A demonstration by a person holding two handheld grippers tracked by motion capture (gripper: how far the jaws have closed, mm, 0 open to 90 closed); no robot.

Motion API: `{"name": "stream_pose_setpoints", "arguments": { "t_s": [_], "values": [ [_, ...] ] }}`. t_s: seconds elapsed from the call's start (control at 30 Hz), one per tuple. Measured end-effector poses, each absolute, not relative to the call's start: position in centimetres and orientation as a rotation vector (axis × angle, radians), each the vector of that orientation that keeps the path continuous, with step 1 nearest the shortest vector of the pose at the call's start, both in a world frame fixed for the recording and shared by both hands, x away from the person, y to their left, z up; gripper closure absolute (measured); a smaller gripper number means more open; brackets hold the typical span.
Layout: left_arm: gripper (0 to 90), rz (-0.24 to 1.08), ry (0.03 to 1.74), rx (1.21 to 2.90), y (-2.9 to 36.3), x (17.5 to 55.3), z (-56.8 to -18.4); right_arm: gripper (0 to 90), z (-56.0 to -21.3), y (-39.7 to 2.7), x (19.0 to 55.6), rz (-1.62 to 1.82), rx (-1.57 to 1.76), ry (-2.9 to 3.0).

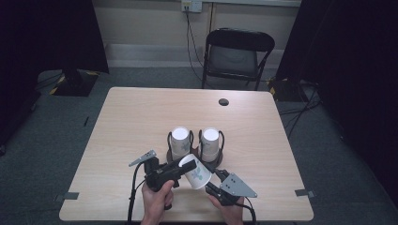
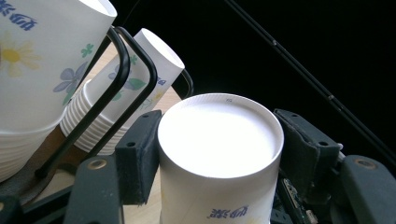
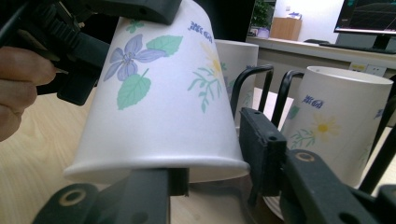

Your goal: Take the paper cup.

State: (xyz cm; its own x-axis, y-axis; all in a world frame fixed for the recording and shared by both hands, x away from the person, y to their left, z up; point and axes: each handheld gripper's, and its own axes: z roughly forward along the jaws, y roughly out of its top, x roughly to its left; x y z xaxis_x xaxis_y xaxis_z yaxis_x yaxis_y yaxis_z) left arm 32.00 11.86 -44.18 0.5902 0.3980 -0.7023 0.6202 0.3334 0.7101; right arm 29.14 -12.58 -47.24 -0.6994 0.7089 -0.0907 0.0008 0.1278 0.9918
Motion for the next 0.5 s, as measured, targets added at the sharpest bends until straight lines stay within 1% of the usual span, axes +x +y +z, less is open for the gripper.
{"name": "stream_pose_setpoints", "arguments": {
  "t_s": [0.17, 0.5],
  "values": [
    [34.7, -0.161, 1.012, 1.282, 11.91, 32.08, -44.2, 66.9, -47.27, -12.71, 29.1, 1.623, 0.684, 1.832],
    [32.5, -0.139, 1.002, 1.301, 12.09, 32.1, -44.07, 78.4, -47.23, -12.96, 29.08, 1.64, 0.687, 1.828]
  ]
}}
